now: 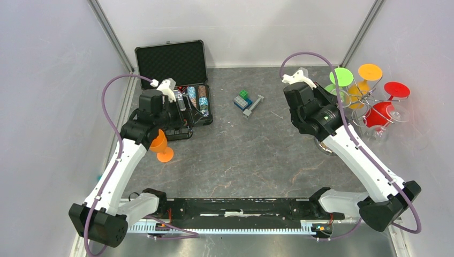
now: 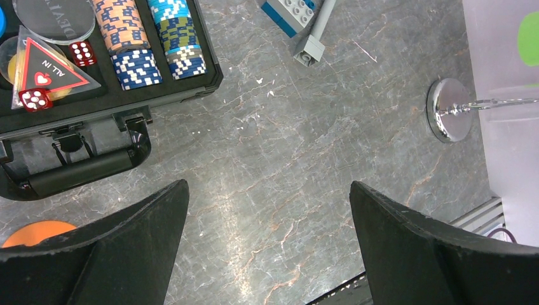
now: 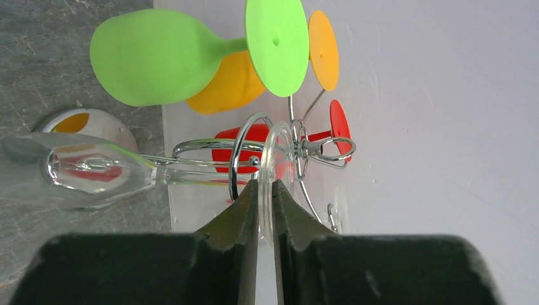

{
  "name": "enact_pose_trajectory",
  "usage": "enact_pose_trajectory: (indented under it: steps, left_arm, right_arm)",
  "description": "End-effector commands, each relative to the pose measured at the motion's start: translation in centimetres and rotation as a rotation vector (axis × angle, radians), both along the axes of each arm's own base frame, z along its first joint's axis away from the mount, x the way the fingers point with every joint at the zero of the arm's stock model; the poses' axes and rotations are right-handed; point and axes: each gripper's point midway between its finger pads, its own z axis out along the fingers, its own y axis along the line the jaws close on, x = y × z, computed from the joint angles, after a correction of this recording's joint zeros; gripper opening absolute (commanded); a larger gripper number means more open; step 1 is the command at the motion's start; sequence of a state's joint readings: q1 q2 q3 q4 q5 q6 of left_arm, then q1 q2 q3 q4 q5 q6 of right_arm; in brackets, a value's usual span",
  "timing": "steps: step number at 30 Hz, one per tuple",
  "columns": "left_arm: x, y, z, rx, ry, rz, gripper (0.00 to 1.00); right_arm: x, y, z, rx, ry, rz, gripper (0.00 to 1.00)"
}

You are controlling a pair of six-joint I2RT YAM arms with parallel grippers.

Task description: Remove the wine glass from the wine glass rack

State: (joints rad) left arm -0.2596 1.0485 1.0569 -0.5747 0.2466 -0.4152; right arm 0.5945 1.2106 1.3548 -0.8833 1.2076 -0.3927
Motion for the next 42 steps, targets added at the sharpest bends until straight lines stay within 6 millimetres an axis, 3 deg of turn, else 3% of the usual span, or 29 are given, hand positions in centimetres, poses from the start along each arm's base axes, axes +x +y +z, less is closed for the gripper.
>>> enact_pose_trajectory:
  steps: [1, 5, 14, 18, 31, 42]
  left_arm:
    - [-0.1, -0.5, 0.4, -0.028, -0.005, -0.018, 1.0]
    - [-0.1, -0.5, 0.4, -0.028, -0.006, -0.017, 1.0]
    - [0.0, -0.5, 0.5, -0.028, -0.006, -0.012, 1.0]
    - [0.1, -0.4, 0.4, -0.026, -0.003, -0.011, 1.0]
    - [-0.1, -0.5, 0.6, -0.029, -0.01, -0.015, 1.0]
    - [0.0, -0.3, 0.9, -0.027, -0.019, -0.006, 1.0]
  right_arm:
    - [0.0, -0.3, 0.9, 0.01, -0.048, -0.01, 0.14]
    - [0.0, -0.1, 1.6, 0.02, -0.055, 0.005, 0.0]
    - [0.3, 2.5, 4.7, 0.11, -0.118, 0.135, 0.0]
    - [0.6, 3.1, 4.9, 0.075, -0.12, 0.143, 0.0]
    - [2.0, 2.1, 4.4, -0.007, -0.149, 0.064, 0.0]
    - [1.5, -0.8, 3.7, -0.003, -0.169, -0.048, 0.0]
